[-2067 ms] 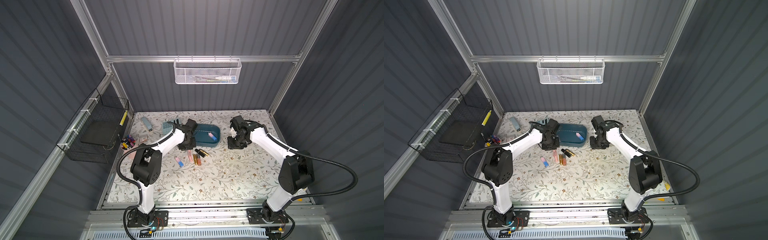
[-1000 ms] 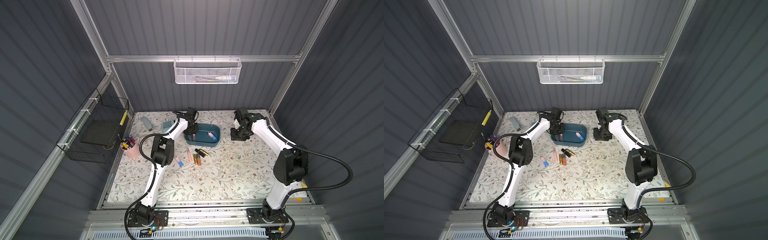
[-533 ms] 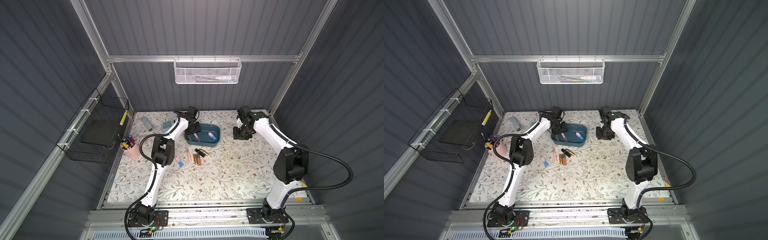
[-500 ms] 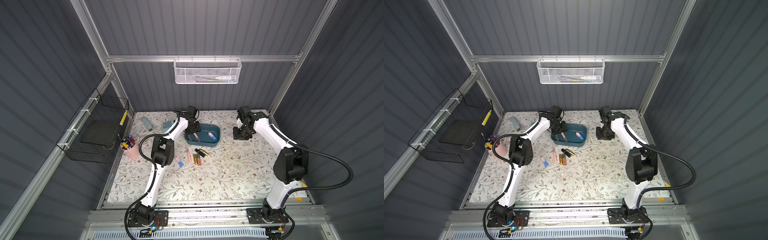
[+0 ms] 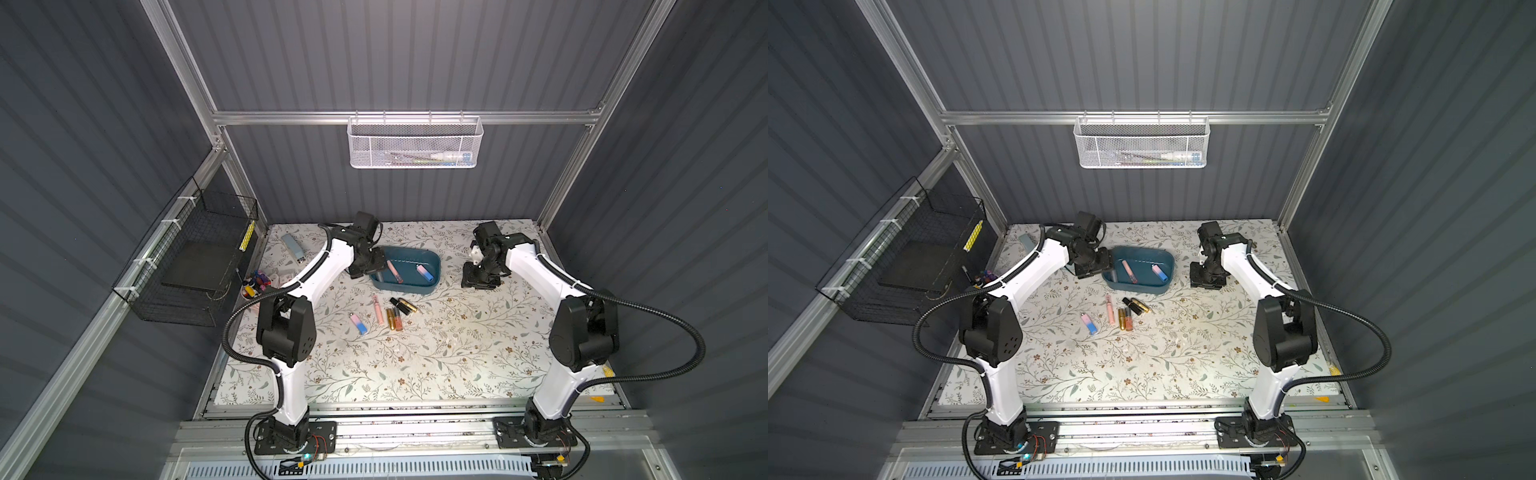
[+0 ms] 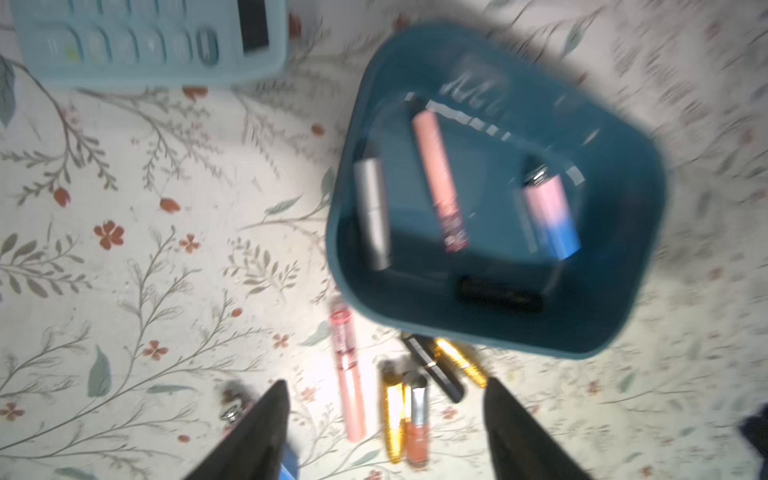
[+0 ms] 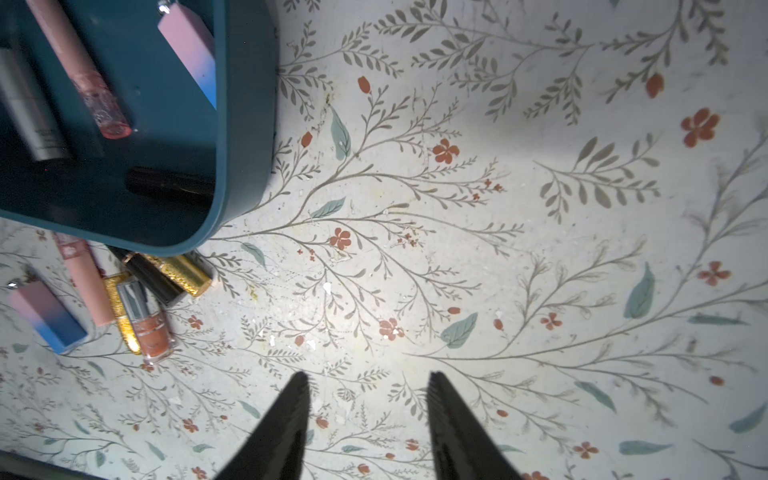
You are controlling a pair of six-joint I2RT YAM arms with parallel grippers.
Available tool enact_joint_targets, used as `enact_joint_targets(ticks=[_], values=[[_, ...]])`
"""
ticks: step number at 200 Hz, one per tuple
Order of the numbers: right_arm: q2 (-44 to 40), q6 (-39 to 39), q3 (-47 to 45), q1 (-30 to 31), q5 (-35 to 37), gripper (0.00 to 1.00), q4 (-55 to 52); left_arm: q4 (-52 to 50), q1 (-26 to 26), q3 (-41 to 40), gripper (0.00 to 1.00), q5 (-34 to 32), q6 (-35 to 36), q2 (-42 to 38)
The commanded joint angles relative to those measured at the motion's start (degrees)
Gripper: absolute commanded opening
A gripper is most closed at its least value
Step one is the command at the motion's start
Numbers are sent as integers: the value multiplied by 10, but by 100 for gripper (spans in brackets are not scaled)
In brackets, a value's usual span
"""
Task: Put the lipstick into the storage box
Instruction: Place the lipstick in the storage box, then pick up the lipstick at the center of the board.
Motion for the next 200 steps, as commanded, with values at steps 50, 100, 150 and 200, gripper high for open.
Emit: enact_joint_targets(ticks=[50, 100, 150, 200], values=[[-89, 24, -53, 2, -11, 72, 27, 61, -29, -105, 85, 4, -17, 2], [-134, 32, -77, 7, 2, 78, 20, 80, -34, -138, 85, 9, -15, 10], [-159, 39, -95, 14, 2, 82, 13, 91, -43, -159, 78, 13, -17, 18], [-154, 43, -60, 38, -13, 84, 0, 98, -47, -169, 66, 14, -22, 28]])
